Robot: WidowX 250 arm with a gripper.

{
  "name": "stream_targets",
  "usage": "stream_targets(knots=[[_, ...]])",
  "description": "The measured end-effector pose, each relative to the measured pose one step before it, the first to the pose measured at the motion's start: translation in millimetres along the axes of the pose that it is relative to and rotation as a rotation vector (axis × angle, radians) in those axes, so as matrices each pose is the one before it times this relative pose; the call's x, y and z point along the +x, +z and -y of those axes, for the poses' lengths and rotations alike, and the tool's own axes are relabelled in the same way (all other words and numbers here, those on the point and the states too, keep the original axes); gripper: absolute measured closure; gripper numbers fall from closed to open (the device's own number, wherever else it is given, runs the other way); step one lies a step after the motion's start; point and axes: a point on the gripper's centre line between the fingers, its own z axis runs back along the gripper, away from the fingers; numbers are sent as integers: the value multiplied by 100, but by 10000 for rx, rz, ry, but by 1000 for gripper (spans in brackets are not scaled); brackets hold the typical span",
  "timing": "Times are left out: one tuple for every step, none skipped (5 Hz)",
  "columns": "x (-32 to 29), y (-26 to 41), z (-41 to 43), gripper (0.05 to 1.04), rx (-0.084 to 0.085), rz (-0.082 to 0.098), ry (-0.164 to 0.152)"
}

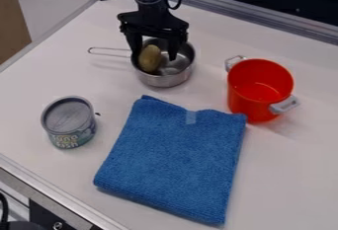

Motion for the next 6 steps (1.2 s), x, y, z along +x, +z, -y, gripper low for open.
stream_targets(knots=[[-29, -578, -72, 87, 68, -3, 79], [-59, -327, 134, 87, 147, 103, -58], [-402, -666, 81, 87, 192, -17, -108], [-195, -453, 103, 87, 180, 38, -62], [73, -44, -27, 140, 17, 86, 42], [-32, -15, 136, 406, -54, 3, -16]])
